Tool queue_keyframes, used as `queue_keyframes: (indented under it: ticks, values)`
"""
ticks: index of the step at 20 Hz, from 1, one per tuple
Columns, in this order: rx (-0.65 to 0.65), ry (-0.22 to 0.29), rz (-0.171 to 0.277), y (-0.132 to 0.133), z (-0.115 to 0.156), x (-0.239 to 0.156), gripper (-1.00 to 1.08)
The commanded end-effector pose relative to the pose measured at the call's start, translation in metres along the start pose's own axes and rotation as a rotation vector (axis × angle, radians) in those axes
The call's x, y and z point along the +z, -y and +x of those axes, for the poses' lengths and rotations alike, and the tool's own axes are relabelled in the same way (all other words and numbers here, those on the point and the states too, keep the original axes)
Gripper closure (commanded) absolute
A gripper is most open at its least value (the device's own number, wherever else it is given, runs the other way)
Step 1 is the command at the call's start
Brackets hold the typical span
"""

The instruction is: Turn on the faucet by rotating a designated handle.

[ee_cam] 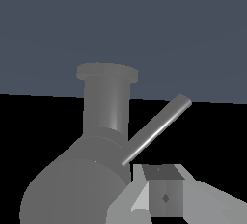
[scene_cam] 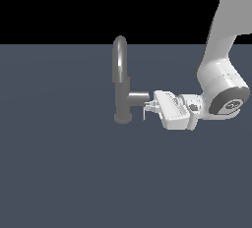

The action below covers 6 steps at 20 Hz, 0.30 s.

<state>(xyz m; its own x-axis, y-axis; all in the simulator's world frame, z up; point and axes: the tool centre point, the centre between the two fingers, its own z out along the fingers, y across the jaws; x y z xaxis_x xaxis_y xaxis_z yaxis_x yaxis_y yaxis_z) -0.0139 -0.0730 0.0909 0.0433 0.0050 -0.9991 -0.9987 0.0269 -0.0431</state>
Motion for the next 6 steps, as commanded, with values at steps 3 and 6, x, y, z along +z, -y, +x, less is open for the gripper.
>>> queue_keyframes:
  ticks: [3,6]
  values:
    - [0.041,-0.006,0.003,0.0,0.039,0.009,1.08]
    - [0.044,-0.006,0.004,0.001,0.046,0.009,1.08]
